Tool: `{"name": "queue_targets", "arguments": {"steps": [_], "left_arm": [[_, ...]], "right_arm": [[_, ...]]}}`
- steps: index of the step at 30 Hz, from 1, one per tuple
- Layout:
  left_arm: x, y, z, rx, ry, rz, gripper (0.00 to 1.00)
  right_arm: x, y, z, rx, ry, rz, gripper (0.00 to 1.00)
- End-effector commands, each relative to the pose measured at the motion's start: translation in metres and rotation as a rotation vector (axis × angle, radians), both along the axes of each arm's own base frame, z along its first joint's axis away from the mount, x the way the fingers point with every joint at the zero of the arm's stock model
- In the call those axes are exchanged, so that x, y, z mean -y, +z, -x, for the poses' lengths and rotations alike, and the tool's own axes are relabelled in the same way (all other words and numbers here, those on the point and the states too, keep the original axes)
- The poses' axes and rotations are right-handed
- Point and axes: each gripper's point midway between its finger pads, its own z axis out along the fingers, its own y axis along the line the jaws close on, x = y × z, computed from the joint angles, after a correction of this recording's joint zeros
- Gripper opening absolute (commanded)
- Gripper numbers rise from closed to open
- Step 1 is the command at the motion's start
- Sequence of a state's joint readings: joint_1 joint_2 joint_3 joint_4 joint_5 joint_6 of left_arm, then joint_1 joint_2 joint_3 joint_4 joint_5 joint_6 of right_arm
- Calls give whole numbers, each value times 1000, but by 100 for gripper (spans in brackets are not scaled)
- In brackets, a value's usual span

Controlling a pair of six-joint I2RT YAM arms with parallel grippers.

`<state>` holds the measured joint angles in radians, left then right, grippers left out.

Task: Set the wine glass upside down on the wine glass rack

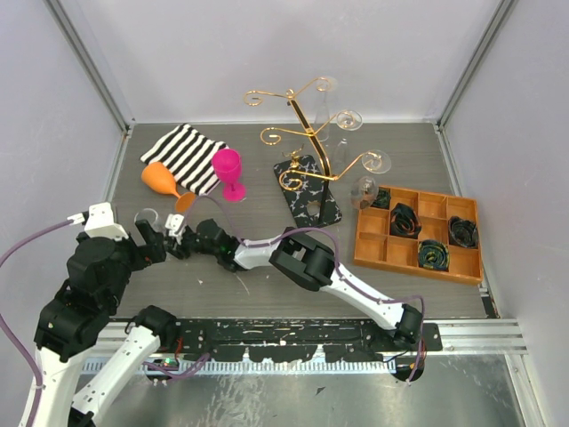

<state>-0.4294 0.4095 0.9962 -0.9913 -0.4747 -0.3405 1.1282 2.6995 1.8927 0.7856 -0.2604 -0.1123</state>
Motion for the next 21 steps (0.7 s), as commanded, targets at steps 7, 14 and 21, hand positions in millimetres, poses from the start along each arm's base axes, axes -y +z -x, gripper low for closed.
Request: {"name": "queue_targets", "arguments": {"steps": [7, 14, 21], "left_arm": [[3, 0, -5, 7, -9, 0, 98], [3, 0, -5, 8, -7, -1, 98], [2, 0, -5, 9, -4, 0, 98]], "right_arm": [[-3, 41, -4, 76, 9, -102, 25], [6, 43, -3, 87, -8, -123, 5], [22, 50, -3, 118, -40, -116, 1]]}}
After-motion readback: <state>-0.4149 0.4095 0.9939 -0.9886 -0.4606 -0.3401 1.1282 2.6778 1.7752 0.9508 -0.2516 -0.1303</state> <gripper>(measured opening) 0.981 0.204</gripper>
